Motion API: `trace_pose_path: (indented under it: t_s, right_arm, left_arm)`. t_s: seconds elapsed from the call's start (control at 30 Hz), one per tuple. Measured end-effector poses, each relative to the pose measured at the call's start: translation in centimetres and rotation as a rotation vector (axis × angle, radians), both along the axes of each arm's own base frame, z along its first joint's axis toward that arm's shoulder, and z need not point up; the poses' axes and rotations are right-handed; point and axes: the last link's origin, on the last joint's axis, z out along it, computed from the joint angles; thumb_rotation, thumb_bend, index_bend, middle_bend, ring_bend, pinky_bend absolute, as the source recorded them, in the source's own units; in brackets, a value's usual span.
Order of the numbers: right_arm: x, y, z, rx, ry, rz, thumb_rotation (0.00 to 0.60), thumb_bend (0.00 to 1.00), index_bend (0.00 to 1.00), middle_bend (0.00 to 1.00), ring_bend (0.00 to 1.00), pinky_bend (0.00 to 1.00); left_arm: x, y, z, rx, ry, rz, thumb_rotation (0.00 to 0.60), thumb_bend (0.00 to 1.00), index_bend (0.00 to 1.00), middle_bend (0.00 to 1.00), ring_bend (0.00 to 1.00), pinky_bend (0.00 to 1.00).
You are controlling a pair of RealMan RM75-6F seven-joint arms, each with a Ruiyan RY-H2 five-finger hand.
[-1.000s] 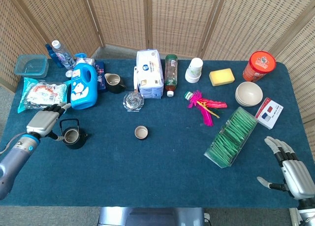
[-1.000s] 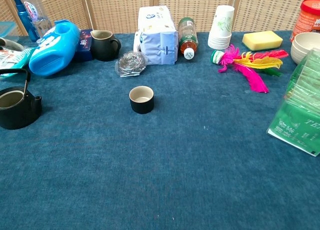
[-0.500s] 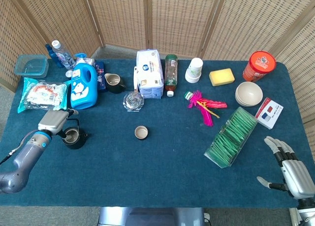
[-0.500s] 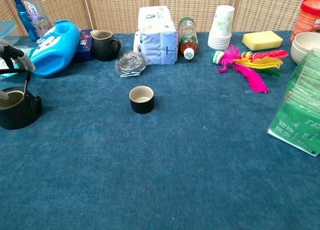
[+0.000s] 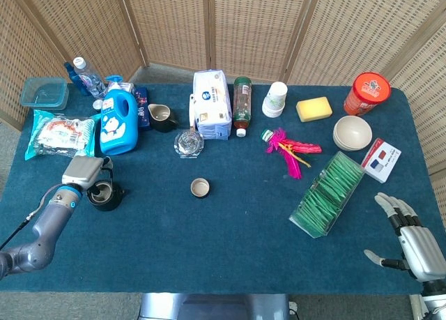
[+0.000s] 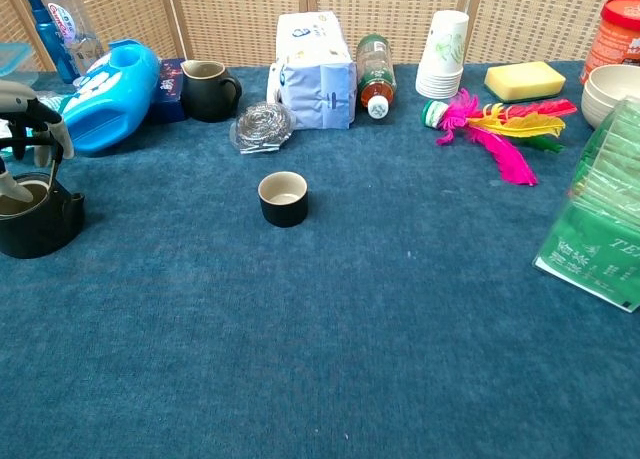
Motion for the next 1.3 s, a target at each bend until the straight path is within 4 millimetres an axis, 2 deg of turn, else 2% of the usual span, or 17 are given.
trace_pose_path:
  t_s: [0.27,0.47,0.63,0.8,1.0,1.3]
  right_arm:
    - [0.1,0.0,-0.2,0.006,0.003,0.002,0.600,0.00,0.00,0.00,0.00,0.00]
    - [0.1,0.0,-0.3,0.010,0.005,0.001,0.600,0.00,0.00,0.00,0.00,0.00]
    - [0.1,0.0,-0.4,0.014,0.005,-0.001,0.600,0.00,0.00,0.00,0.00,0.00]
    - [0.1,0.1,-0.5,0.020,0.004,0.002,0.600,0.00,0.00,0.00,0.00,0.00]
    - [0.1,0.1,-0.5,0.021,0.004,0.002,0.600,0.00,0.00,0.00,0.00,0.00]
    - [0.1,0.2,-0.4,0.023,0.002,0.002,0.600,0.00,0.00,0.00,0.00,0.00]
  left_arm:
    - [0.1,-0.2,0.4,0.009,-0.008,-0.007,0.600,0.29,0.41,0.58,0.52,0.58]
    - [0.0,-0.4,0.2,-0.001,-0.014,-0.011,0.600,0.46,0.47,0.62,0.56,0.64]
    - [0.4,-0.8,0.3,0.008,0.024,-0.073,0.600,0.48,0.49,0.65,0.59,0.68]
    - [1.1,-1.5,0.3,0.034,0.069,-0.133,0.600,0.56,0.53,0.69,0.64,0.79]
    - [1.8,-2.0,0.1,0.048,0.116,-0.208,0.600,0.60,0.62,0.80,0.73,0.91]
    - [2.3,-2.9,-0.3,0.066,0.144,-0.288,0.600,0.63,0.64,0.84,0.76,0.94]
